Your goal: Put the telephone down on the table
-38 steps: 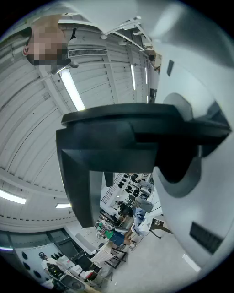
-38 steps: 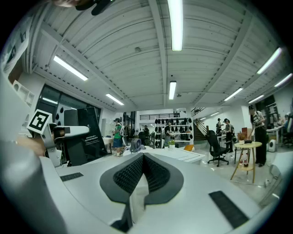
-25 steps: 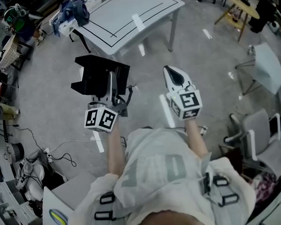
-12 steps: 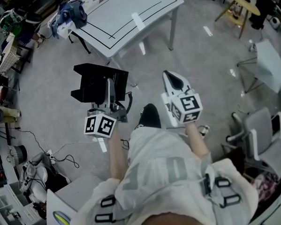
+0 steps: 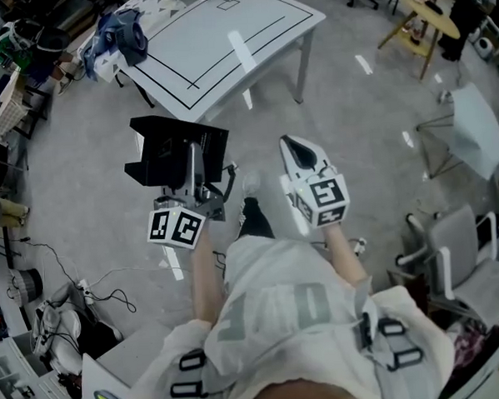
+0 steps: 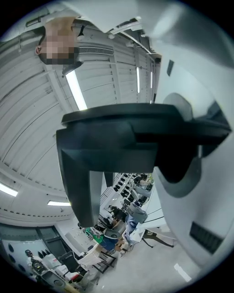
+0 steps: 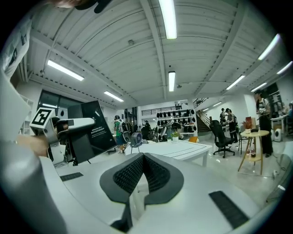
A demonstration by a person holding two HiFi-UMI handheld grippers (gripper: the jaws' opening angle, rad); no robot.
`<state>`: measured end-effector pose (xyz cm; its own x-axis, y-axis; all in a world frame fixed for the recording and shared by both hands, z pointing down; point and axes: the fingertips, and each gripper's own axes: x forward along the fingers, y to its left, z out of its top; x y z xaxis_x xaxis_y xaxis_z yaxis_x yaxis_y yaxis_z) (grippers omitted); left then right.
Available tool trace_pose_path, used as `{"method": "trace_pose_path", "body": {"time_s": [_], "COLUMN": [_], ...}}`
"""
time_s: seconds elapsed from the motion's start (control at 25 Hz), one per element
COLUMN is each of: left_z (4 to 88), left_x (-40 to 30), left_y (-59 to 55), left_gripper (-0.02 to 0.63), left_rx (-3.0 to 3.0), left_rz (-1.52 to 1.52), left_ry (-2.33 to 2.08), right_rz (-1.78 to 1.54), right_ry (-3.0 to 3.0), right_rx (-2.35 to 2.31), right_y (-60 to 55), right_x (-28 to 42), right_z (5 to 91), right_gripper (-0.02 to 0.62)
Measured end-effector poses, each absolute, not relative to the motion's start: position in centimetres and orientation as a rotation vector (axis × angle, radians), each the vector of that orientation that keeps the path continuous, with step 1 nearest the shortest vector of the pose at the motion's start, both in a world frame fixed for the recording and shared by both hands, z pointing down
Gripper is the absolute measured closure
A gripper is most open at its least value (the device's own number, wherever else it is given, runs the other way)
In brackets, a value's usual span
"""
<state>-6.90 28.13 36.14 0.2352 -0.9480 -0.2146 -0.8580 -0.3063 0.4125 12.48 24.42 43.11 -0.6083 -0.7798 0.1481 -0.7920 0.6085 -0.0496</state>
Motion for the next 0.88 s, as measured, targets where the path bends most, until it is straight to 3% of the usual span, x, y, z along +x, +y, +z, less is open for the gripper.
{"method": "trace_pose_path", "body": {"time_s": [0.88], "left_z": [35.3], "left_x": [-14.1], "left_y": [4.1], "left_gripper": [0.459], "left_rx": [2.317], "left_rz": [-0.568], "left_ry": [-1.643], "right_rz": [0.221], "right_ry": [-2.676], "right_rx": [1.391], "right_y": [0.2], "right_x": [3.8], "right_z": [41.0], "right_gripper": [0.588]}}
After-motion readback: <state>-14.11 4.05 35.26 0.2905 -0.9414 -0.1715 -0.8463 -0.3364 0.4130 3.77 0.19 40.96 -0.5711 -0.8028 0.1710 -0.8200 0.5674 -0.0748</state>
